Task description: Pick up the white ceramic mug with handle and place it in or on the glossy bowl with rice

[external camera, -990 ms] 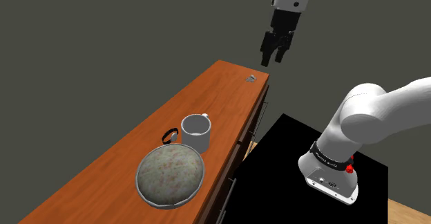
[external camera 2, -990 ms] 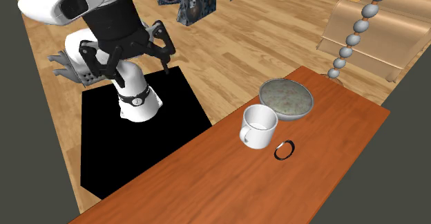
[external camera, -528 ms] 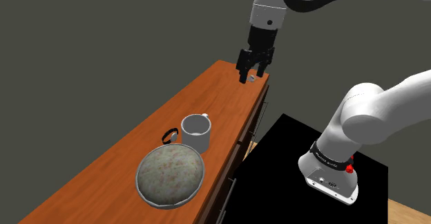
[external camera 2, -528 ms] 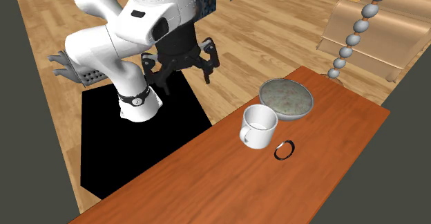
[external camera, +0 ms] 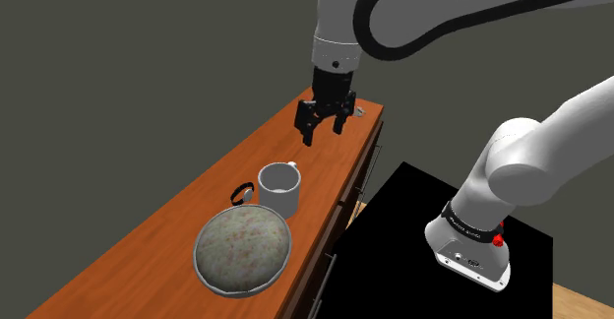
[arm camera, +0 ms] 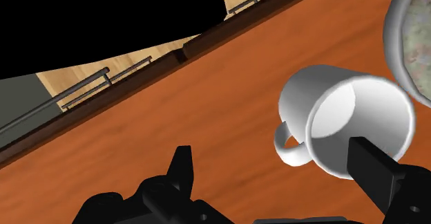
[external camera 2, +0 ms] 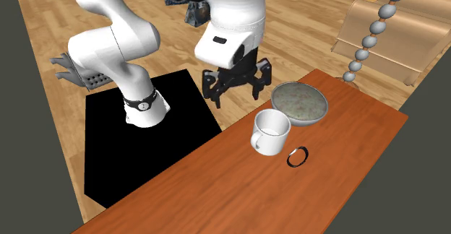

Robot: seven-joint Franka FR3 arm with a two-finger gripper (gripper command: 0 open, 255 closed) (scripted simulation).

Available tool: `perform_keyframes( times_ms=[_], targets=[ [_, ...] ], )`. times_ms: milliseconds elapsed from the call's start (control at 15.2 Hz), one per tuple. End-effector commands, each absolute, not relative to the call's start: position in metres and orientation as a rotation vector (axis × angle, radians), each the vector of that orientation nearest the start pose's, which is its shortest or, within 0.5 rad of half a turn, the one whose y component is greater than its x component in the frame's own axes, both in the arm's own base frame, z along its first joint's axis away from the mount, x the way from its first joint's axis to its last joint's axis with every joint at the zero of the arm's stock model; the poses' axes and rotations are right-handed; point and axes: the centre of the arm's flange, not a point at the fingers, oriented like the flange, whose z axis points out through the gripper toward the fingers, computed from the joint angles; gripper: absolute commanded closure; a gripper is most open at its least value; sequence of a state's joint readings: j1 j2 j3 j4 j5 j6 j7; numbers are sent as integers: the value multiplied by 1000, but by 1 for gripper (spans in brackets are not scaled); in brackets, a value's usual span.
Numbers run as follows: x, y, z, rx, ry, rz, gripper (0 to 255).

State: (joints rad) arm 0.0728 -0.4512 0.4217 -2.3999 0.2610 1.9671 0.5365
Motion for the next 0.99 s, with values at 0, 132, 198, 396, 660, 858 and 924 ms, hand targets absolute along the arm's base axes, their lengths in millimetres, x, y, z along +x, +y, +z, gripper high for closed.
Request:
perform_keyframes(
  times_ms=[0, 132, 198, 396, 660, 858, 924],
  targets=[
    [366, 248, 455, -3083, 304, 52, 0],
    [375, 271, 443, -3091, 322, 50, 0],
    [379, 283, 437, -3094, 330, 49, 0],
    [391, 318, 419, -3105, 357, 45, 0],
    [409, 363, 394, -3118, 394, 41, 0],
    [412, 370, 379, -3120, 399, 40, 0],
    [412, 370, 374, -3120, 399, 40, 0]
  ],
)
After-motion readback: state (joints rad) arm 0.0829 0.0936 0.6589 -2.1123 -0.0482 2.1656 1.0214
